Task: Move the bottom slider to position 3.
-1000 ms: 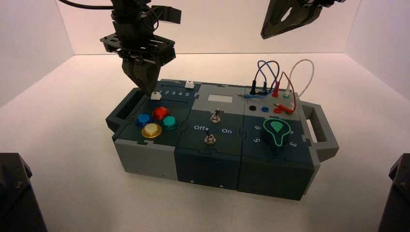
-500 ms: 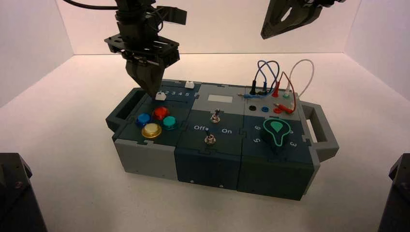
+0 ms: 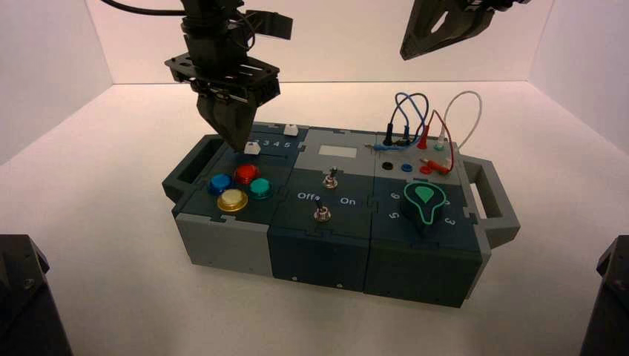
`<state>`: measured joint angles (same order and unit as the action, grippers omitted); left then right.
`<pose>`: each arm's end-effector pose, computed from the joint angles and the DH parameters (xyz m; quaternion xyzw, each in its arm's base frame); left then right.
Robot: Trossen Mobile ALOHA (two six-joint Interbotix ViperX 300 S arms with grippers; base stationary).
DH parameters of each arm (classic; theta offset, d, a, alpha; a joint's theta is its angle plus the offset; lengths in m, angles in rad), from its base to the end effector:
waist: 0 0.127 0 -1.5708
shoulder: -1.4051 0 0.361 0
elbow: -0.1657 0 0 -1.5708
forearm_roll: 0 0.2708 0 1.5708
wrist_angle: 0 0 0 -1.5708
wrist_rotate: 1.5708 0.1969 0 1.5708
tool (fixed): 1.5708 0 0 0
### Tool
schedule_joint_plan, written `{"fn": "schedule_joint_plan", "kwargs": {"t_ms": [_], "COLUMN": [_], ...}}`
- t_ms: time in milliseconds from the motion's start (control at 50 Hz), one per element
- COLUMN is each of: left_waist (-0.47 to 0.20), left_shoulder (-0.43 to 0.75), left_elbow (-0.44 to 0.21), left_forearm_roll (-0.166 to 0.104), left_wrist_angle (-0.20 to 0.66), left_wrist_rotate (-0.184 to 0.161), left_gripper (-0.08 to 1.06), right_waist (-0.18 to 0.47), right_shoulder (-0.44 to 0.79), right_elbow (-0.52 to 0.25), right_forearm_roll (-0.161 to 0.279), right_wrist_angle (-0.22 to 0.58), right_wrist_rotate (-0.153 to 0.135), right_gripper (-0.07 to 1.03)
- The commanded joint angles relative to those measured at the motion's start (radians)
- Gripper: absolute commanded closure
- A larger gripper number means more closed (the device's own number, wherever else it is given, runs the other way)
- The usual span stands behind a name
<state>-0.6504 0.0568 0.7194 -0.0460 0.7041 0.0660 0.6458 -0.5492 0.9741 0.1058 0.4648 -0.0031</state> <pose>0.2279 -0.1807 0.0934 0.2166 0.6381 -0.2563 0.6930 0.1827 0.1494 0.1976 -0.0875 0.4238 0.2877 0.8544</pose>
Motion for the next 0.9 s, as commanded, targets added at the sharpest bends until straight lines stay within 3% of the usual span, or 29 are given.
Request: {"fn": "schedule_joint_plan", "kwargs": {"t_ms": [20,900], "left_waist": [-0.011,-0.025], "left_shoulder": [-0.012,-0.008], "left_elbow": [-0.025,-0.026], "left_forearm_roll": [0.0,0.002], "left_wrist_angle": [-0.003,0.0], "left_wrist_rotate": [0.005,0.005], "left_gripper": [1.01,1.01], "right_waist": [0.006,0.006], "right_shoulder": [-0.005,-0.005], "right_elbow": [-0.029,-0.032], "right_forearm_roll": [0.0,-0.002], "right_wrist_angle": [-0.003,-0.003], "right_wrist_rotate": [0.0,-0.002], "right_gripper": [0.98,0.98]}}
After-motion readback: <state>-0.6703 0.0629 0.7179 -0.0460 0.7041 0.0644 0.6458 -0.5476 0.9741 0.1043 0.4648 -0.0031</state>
